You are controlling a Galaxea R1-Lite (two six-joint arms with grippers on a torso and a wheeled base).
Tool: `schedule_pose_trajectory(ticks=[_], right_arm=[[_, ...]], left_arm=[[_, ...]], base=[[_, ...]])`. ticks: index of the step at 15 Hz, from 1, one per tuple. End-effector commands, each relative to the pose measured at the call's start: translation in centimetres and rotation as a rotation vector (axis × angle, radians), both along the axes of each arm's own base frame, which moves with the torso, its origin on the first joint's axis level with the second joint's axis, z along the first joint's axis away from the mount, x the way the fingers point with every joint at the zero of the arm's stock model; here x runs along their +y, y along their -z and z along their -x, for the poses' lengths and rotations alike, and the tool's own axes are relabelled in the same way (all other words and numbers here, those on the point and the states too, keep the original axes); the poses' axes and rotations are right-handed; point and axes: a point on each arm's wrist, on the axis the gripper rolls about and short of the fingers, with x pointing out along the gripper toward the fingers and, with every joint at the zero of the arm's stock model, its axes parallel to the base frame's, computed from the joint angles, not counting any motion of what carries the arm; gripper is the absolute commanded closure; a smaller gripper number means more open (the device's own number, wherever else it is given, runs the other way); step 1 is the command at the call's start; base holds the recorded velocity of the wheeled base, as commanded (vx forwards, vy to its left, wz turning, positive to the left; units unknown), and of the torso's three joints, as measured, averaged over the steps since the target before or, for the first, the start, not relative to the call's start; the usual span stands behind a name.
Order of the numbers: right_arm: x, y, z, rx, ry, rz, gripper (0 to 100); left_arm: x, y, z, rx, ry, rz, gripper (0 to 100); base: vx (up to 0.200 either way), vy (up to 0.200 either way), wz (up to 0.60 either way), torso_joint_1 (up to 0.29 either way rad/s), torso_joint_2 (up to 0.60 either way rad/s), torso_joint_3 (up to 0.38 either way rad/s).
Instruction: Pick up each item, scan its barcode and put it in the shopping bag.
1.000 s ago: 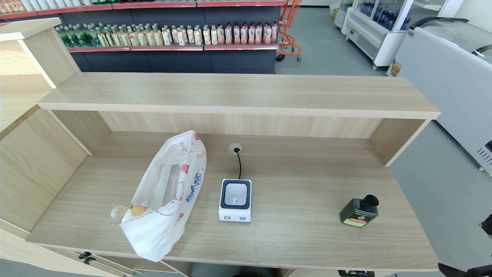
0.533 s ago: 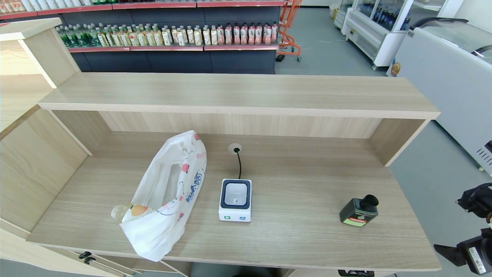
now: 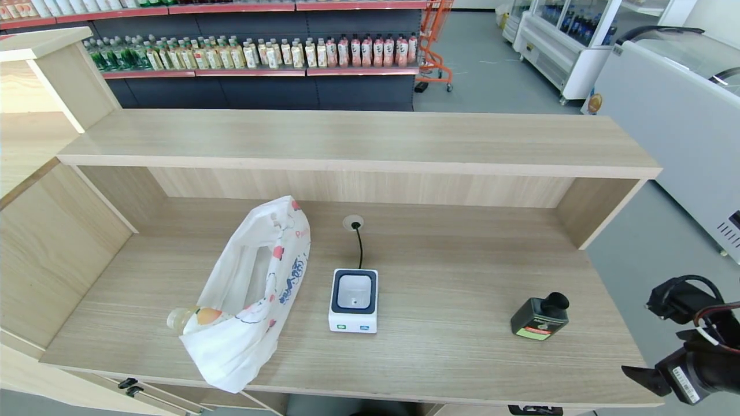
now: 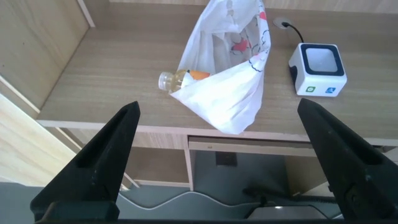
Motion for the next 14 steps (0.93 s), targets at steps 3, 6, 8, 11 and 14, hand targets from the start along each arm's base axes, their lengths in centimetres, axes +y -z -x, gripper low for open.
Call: schedule_pose_trajectory(ticks=[3,6,8,11,14], right_arm=[[0.0,2.9,-4.1,-0.039,-0.197,0.004,0],[0.1,4.5,-5.4,-0.058,-0.383,-0.023,0],[0.2,5.0,-5.6,-0.046,-0.420,-0.026,0],[0.6,5.6,-6.4,-0.049,-0.454,-0.038,0],[0.9,5.9,-7.7,-0.077,-0.492,-0.048,0]], left_arm=[[0.0,0.0,0.0,0.000,0.002,0.001,0],[0.0,0.0,0.0,0.000,0.000,0.001,0],[0.0,0.0,0.0,0.000,-0.001,0.001,0],[0.0,0.0,0.0,0.000,0.000,0.001,0],[0.0,0.0,0.0,0.000,0.000,0.001,0]], base=[[0.000,0.000,0.00,0.000,0.00,0.000],[0.000,0.000,0.00,0.000,0.00,0.000],[0.000,0.000,0.00,0.000,0.00,0.000],[0.000,0.000,0.00,0.000,0.00,0.000],[0.000,0.000,0.00,0.000,0.00,0.000]])
